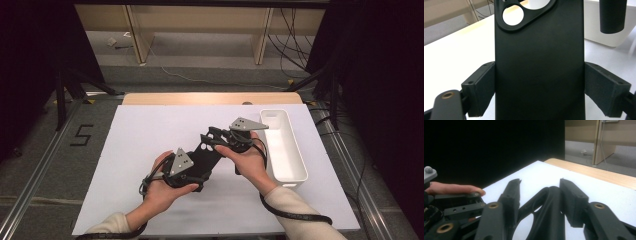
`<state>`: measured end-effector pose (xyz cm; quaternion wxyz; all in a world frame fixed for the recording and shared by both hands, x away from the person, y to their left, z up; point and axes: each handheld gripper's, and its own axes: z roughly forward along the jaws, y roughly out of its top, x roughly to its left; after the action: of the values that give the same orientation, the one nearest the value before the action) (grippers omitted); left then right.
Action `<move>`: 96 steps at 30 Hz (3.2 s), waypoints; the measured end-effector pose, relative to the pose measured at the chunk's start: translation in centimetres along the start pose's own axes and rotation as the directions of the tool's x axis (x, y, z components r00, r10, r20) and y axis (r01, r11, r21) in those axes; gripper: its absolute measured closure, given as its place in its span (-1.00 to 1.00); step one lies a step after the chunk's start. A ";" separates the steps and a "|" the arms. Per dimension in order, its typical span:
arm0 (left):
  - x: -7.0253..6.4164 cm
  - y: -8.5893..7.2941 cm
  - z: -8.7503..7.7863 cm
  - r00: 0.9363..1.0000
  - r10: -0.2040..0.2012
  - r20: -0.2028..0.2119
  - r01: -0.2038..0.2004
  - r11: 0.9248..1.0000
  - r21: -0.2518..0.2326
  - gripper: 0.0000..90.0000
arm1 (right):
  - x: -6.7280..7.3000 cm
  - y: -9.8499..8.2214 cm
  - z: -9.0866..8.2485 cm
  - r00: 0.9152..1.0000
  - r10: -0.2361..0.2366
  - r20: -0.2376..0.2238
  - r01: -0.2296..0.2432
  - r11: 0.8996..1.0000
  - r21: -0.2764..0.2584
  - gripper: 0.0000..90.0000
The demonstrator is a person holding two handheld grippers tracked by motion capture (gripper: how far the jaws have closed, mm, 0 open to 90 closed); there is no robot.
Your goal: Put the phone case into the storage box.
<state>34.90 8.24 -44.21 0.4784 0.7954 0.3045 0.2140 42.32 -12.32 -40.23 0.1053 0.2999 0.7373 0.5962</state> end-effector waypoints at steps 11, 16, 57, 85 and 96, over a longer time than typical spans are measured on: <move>-0.1 -0.2 0.2 1.000 0.012 0.011 -0.012 1.000 0.006 -0.68 | -0.4 0.2 -0.4 0.995 0.093 -0.038 -0.093 0.996 -0.009 0.61; -0.2 -0.2 0.3 0.999 0.017 0.030 -0.017 1.000 -0.003 -0.70 | 0.1 0.4 -0.6 0.990 0.120 -0.069 -0.122 0.992 -0.021 0.70; 1.9 -0.7 0.0 0.985 -0.047 0.165 0.051 0.999 -0.017 -0.65 | 0.0 2.1 -2.9 0.957 -0.194 -0.217 0.213 0.975 0.069 0.73; 1.3 -0.8 0.4 0.977 -0.018 0.211 0.018 1.000 -0.002 -0.61 | 0.4 2.3 -3.1 0.891 -0.265 -0.368 0.328 0.937 0.120 0.73; 0.7 -0.9 1.3 0.964 0.016 0.264 -0.019 1.000 0.008 -0.42 | 0.6 2.4 -3.2 0.886 -0.267 -0.380 0.329 0.938 0.109 0.73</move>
<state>36.01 8.23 -45.56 0.5088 0.8219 0.2320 0.1087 40.98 -14.29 -36.98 0.0333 0.0764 0.8295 0.5522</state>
